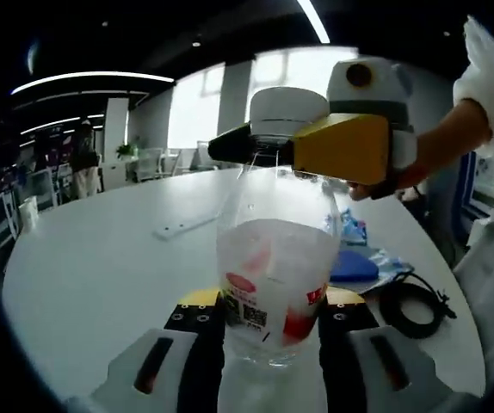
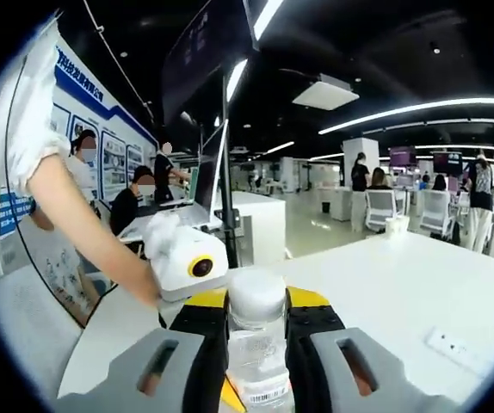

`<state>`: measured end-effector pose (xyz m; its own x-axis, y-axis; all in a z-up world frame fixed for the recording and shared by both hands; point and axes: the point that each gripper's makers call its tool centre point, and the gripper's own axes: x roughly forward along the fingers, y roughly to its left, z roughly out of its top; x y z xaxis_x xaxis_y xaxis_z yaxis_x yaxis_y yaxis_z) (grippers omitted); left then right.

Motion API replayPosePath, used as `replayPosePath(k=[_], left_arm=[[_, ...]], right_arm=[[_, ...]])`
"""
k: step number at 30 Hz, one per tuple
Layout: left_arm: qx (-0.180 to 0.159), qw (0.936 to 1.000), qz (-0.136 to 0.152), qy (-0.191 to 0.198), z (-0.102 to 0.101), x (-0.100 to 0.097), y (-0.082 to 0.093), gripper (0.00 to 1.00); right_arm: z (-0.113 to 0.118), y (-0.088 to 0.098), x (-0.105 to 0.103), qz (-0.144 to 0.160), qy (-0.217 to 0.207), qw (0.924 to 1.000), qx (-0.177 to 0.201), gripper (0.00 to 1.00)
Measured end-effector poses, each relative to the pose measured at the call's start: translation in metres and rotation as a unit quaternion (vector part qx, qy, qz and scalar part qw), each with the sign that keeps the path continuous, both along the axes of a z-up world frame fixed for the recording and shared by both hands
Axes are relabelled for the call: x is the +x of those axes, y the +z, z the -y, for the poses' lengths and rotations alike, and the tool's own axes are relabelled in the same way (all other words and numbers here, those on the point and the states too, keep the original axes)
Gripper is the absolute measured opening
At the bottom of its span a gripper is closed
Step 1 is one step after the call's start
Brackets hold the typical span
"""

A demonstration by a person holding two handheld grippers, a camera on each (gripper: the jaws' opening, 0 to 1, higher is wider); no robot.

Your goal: Arrange the tabletop items into an orderly group along one side of the table until the central work area is clear of visible clutter.

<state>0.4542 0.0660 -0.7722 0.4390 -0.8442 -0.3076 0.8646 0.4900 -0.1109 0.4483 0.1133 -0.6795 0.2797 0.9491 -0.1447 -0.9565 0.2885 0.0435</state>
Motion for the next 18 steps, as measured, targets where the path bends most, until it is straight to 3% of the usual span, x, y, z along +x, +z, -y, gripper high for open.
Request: replayPosePath(k=[18], left_arm=[[0.016, 0.9998, -0.002, -0.011, 0.005, 0.0, -0.014, 0.39]], right_arm=[[0.002, -0.012, -0.003, 0.006, 0.002, 1.0, -0.006, 0.21]])
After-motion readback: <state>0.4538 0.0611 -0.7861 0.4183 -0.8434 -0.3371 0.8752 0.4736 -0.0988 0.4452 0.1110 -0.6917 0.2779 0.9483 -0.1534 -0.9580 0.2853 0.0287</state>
